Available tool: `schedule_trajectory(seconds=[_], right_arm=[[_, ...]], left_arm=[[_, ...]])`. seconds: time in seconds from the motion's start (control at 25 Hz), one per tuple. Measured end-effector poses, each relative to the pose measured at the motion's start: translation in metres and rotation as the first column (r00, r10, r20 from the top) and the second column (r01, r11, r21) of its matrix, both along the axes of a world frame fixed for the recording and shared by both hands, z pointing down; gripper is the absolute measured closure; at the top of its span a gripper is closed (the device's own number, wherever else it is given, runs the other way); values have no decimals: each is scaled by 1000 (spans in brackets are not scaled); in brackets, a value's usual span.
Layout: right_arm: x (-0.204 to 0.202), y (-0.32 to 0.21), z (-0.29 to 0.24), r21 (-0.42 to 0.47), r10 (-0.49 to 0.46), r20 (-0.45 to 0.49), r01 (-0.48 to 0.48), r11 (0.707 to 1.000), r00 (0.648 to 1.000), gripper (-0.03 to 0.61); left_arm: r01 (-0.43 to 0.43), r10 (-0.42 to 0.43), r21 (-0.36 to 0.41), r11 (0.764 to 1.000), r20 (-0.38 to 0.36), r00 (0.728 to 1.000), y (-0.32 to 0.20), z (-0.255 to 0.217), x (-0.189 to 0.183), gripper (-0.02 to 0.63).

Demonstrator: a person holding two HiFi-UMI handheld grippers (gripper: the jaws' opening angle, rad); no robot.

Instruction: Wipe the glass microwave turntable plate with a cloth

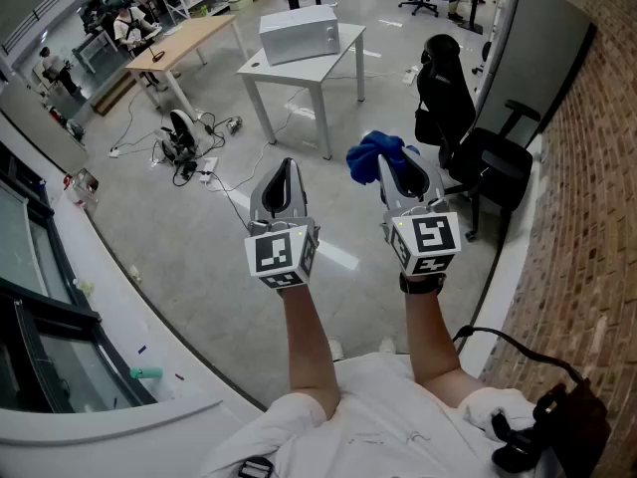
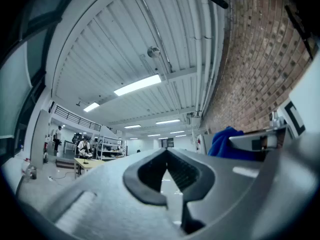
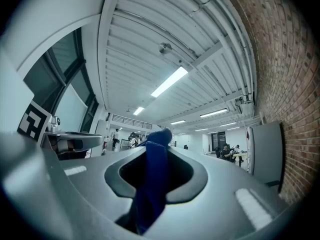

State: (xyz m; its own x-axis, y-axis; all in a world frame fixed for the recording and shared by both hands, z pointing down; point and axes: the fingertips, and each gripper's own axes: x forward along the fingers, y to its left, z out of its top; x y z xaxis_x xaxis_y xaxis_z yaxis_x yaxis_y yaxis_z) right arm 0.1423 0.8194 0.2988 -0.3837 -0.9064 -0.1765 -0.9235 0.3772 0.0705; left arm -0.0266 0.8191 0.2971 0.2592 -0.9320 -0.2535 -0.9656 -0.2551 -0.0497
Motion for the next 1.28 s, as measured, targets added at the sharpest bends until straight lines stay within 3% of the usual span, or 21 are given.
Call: schedule_trajectory(seconds=[0.68,0.84,1.12,1.28], right_arm=[[51,2,2,-18,-55,-10,55,998,998,491],[53,3,5,-4,-108,-24,108,994,994,491],[44,-12,7,-25,-137,-42,136,990,990,497],[38,-32,12,-37,-121,-57,119,992,991,502]], left_arm=[[14,-14,-10,1000,17,1000,-2,-1,69,611],[20,-20,-15,1000,35,999,0,2,81,611],[80,-77,-67,995,43,996,-15,11,75,611],[31,-24,-131,991,60,998,-43,29,79,611]])
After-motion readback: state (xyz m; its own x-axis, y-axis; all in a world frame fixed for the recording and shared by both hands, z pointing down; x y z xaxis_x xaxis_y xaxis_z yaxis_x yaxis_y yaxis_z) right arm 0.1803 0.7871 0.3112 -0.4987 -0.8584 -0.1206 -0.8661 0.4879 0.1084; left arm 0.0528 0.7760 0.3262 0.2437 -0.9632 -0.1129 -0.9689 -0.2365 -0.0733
